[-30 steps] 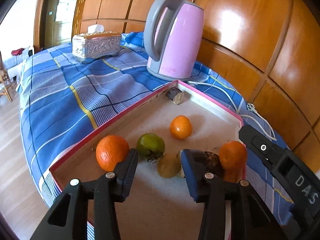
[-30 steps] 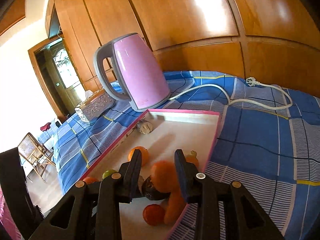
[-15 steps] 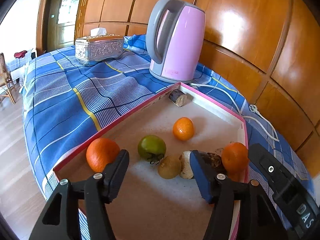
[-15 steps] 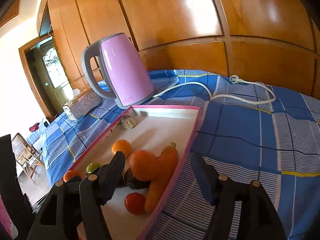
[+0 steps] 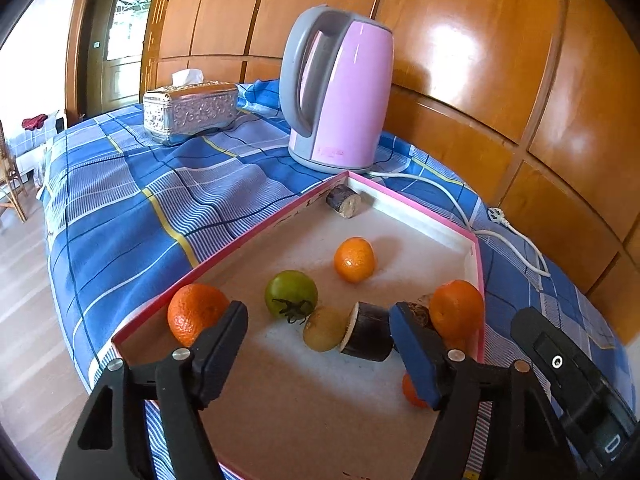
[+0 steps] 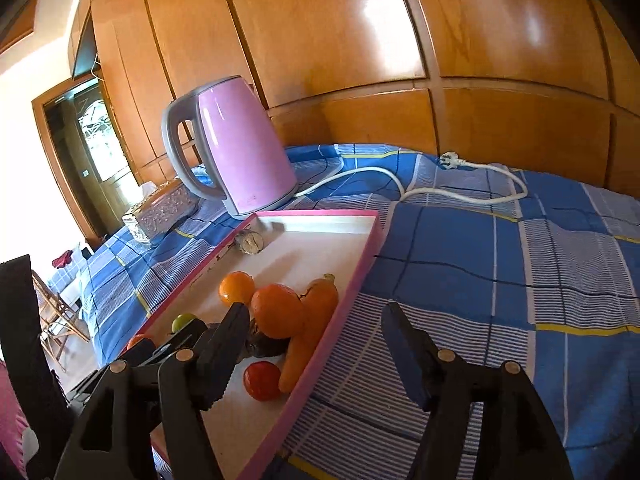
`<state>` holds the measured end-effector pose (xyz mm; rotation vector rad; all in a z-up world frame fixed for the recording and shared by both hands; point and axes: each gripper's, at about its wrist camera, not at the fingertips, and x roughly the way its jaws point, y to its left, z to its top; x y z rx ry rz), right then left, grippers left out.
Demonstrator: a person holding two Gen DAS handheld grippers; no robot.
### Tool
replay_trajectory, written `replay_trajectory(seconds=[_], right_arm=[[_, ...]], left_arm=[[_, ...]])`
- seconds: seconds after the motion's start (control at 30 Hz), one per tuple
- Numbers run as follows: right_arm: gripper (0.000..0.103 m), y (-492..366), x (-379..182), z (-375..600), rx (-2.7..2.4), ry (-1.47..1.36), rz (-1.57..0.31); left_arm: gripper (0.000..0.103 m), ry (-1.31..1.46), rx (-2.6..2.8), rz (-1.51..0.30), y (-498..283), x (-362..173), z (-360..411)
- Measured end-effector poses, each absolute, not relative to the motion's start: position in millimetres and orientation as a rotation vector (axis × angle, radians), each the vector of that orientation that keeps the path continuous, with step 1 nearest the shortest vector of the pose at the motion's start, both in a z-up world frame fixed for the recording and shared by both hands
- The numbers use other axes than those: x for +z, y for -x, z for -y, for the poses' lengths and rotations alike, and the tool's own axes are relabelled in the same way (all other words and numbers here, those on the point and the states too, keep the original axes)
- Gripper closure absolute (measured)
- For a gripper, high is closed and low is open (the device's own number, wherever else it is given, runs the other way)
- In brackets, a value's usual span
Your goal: Organize fruits
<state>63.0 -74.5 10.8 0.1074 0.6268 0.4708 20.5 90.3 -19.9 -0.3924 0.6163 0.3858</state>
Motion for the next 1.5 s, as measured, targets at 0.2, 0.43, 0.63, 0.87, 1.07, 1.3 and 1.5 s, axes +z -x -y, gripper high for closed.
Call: replay_trajectory(seconds=[0.2,0.43,0.63,0.87,1.07,1.3,1.5], right_arm=[[0.033,-55.8,10.7,81.5,0.439,-0.105,-0.626],[0.033,-48.0,7.9,89.1,0.376,-0.085,-0.642],[0.033,-34.5,8.5,93.9,0.322,-0.061,-0.636],[0.034,-24.0,5.0,97.0,0.281,-0.051,-0.659],[0.034,-14.5,3.5,87.0,0.298,0.017,-0.651],[0.034,-19.2,-1.4,89.3,0.266,0.013,-0.675],[0.034,-20.1,-2.6,89.6,0.261,0.005,-0.677]], left_arm=[[0.025,0.375,0.362,-0.617,-18.1,-18.2,-86.3],[0.015,0.365,0.321,-0.603,-7.2,-12.2,-83.7],[0.009,0.365,0.287,-0.639,1.2,-10.9,-83.2],[0.0,0.306,0.264,-0.61,33.6,-2.3,-80.7],[0.0,0.264,0.263,-0.6,43.3,-1.3,-81.0],[0.0,0.247,0.283,-0.609,41.8,-1.2,-79.3],[0.0,0.213,0.302,-0.619,37.7,-2.6,-73.3]])
